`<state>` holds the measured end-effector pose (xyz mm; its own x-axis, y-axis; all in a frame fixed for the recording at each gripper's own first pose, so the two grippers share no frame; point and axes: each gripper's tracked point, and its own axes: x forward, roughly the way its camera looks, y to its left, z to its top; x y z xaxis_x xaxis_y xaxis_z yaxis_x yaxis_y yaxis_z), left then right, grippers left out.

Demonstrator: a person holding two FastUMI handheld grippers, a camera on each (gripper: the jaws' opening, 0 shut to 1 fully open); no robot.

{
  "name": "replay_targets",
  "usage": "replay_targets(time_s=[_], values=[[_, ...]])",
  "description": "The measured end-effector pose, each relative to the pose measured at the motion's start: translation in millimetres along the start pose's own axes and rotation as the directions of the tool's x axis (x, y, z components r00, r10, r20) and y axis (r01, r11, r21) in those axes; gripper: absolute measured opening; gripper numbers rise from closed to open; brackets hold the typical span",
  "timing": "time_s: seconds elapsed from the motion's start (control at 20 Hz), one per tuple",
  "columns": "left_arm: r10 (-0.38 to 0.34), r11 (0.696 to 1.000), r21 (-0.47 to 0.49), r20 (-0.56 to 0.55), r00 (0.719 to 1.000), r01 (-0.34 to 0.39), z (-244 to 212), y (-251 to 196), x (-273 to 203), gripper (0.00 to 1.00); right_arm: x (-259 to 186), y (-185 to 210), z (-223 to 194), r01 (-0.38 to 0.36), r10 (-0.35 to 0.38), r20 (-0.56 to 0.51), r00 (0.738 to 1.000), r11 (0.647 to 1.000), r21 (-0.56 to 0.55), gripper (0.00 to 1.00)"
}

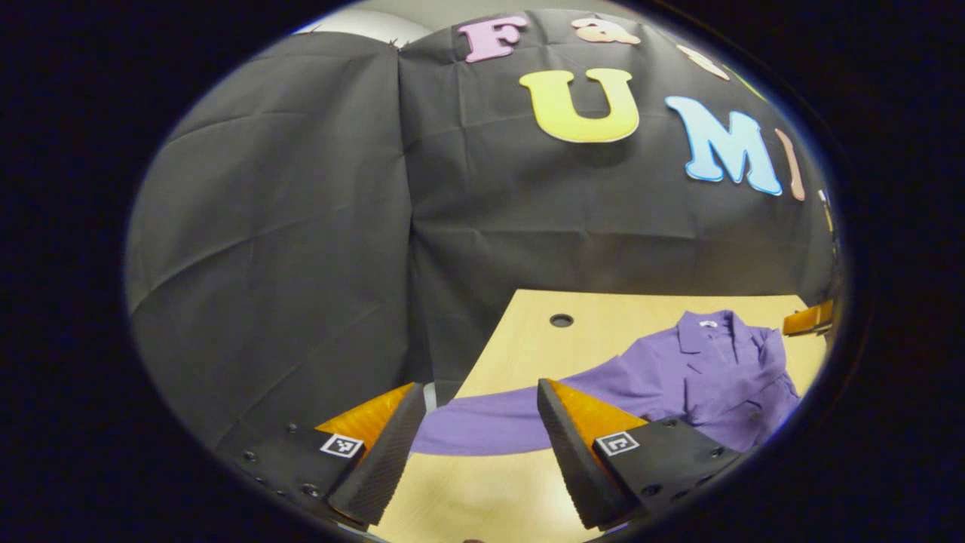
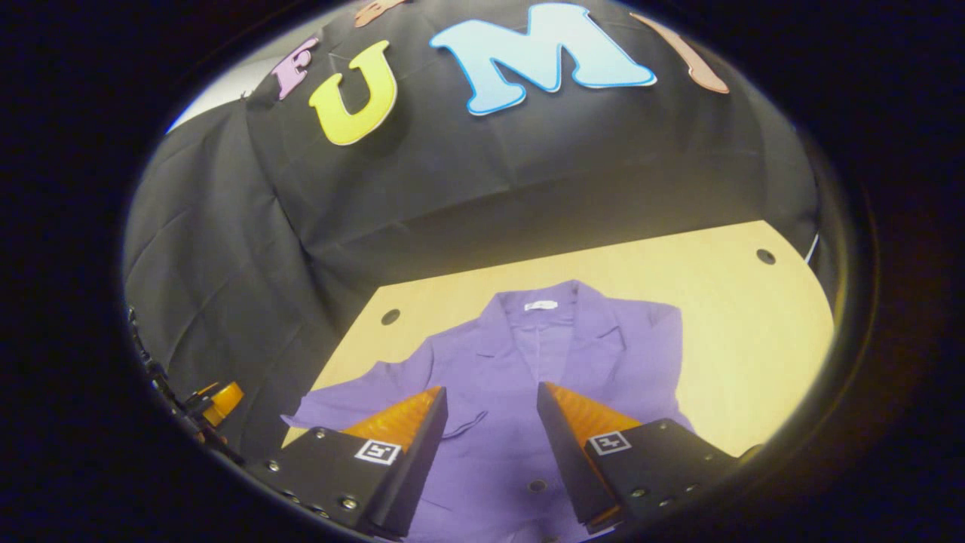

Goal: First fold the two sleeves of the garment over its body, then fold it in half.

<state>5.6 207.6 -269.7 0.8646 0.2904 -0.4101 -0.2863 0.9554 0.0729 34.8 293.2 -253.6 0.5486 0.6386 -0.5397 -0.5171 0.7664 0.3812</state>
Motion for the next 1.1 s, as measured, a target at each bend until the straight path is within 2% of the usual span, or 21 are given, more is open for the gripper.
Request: replay_targets(time_s=[0.25,0.35,0.4,0.55,0.6,0.8,1.1], values=[[0.014,1.000,-0.019,-0.077,0.997,-0.015,-37.5,13.4,38.7,0.94,-20.2,-19.5,21.9,0.052,-0.052,0.048,0.998,0.998,-0.016,0.75],[0.013,1.000,-0.020,-0.125,0.992,-0.015,-54.6,16.2,51.6,0.96,-29.2,-33.3,28.9,0.086,-0.084,0.066,0.994,0.996,-0.018,0.75],[0.015,1.000,-0.017,-0.151,0.988,-0.018,-65.4,18.5,58.8,0.94,-33.6,-41.4,32.4,0.104,-0.102,0.077,0.992,0.994,-0.019,0.75],[0.027,0.999,-0.017,-0.211,0.977,-0.031,-84.6,20.8,72.4,0.97,-49.2,-64.5,38.6,0.157,-0.155,0.095,0.983,0.987,-0.017,0.75],[0.028,0.999,-0.022,-0.224,0.974,-0.034,-91.7,22.3,78.7,0.94,-54.7,-73.9,39.5,0.174,-0.172,0.097,0.980,0.985,-0.015,0.75],[0.039,0.998,-0.030,-0.288,0.957,-0.049,-121.6,24.8,97.8,0.98,-77.3,-101.6,39.7,0.229,-0.228,0.102,0.968,0.973,-0.001,0.75],[0.039,0.998,-0.038,-0.365,0.930,-0.057,-158.1,19.9,119.5,0.96,-107.8,-133.7,38.7,0.296,-0.298,0.098,0.950,0.955,0.029,0.76]])
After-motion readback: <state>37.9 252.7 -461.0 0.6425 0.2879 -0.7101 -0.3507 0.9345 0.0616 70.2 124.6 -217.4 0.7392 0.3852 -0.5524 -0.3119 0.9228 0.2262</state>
